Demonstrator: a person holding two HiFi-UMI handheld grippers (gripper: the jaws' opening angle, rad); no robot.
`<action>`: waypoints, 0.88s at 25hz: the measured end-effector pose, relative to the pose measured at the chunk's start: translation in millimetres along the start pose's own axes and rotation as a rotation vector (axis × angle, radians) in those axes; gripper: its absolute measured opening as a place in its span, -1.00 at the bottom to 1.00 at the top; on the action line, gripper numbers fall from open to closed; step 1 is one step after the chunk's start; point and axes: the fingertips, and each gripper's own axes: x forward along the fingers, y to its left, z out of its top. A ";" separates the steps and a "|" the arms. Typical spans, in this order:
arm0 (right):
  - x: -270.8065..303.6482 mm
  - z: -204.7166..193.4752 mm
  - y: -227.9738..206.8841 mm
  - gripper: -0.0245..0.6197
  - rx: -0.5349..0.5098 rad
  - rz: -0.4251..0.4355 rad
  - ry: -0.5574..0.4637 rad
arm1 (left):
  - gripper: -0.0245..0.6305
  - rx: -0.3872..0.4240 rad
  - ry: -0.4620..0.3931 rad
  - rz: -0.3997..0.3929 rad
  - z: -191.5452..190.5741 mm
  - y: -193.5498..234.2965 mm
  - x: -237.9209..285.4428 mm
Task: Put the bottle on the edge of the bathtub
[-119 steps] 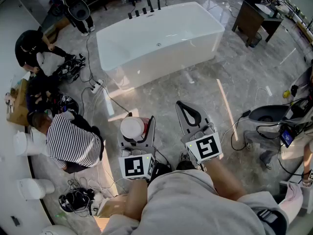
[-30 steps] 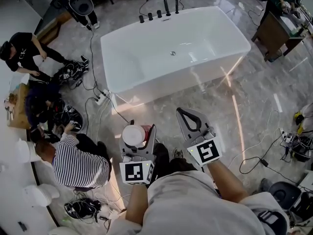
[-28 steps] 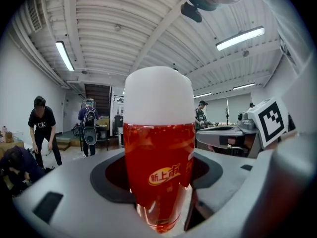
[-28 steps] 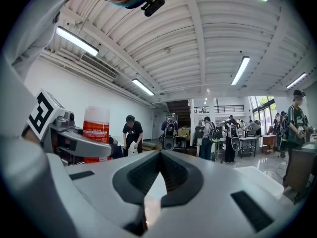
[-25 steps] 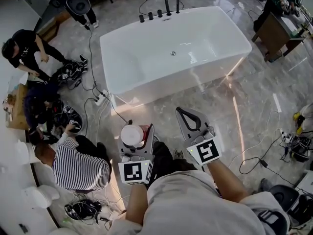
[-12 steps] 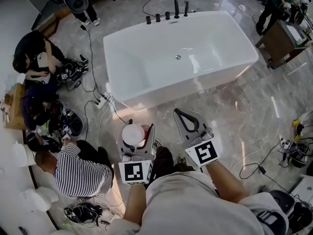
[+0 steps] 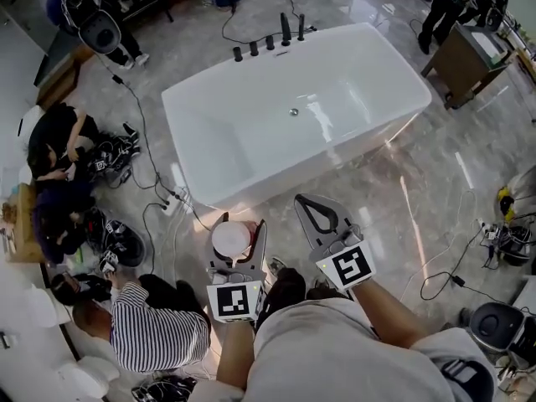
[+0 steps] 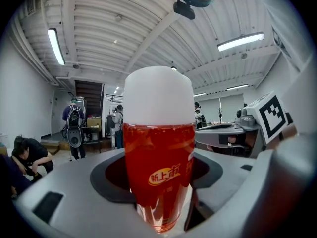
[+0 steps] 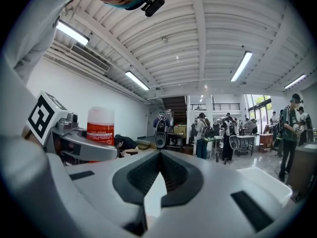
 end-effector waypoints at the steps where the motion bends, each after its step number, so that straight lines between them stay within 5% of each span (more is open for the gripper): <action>1: 5.0 0.7 -0.9 -0.90 0.003 -0.012 0.002 | -0.02 0.004 -0.001 -0.013 1.6 4.0 3.7; 11: 28.9 -3.1 -9.9 -0.90 -0.009 -0.089 0.015 | -0.02 0.011 -0.024 -0.107 5.3 15.9 32.2; 22: 76.4 -2.3 -4.4 -0.90 0.003 -0.059 0.017 | -0.01 -0.010 -0.010 -0.082 2.4 60.9 55.2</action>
